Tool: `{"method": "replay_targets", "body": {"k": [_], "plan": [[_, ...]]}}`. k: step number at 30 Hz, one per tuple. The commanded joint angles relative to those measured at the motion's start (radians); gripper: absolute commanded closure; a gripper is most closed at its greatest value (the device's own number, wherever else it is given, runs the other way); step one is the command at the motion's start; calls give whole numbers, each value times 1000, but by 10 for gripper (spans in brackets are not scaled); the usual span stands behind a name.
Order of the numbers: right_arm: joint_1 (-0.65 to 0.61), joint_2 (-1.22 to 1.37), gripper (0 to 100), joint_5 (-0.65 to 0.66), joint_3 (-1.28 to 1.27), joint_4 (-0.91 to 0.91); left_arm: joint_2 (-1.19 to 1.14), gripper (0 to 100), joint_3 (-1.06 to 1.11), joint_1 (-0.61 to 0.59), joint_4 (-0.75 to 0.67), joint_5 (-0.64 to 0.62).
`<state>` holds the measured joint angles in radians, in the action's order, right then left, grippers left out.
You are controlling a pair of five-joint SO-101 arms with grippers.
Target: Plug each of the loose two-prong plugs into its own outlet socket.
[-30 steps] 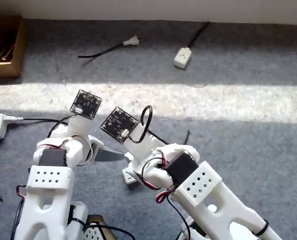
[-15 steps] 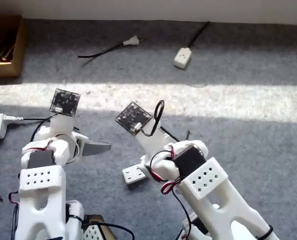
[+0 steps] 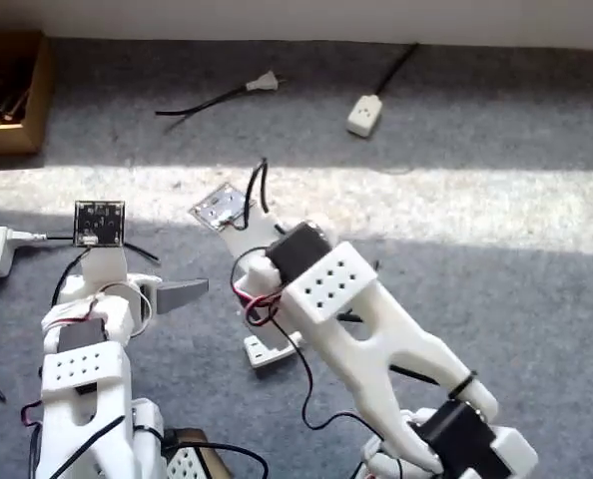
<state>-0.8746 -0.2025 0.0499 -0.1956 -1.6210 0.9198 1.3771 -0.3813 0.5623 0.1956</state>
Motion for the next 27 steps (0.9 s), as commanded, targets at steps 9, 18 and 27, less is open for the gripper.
{"method": "replay_targets", "body": {"k": [9, 18, 27], "plan": [[58, 105, 991, -35, 71, 47, 8, 459, 7, -7, -34, -3], [71, 107, 991, -31, 21, 113, 8, 459, 8, -5, -34, -3], [71, 99, 991, -35, -33, 77, 8, 459, 8, -5, -34, -3]]}}
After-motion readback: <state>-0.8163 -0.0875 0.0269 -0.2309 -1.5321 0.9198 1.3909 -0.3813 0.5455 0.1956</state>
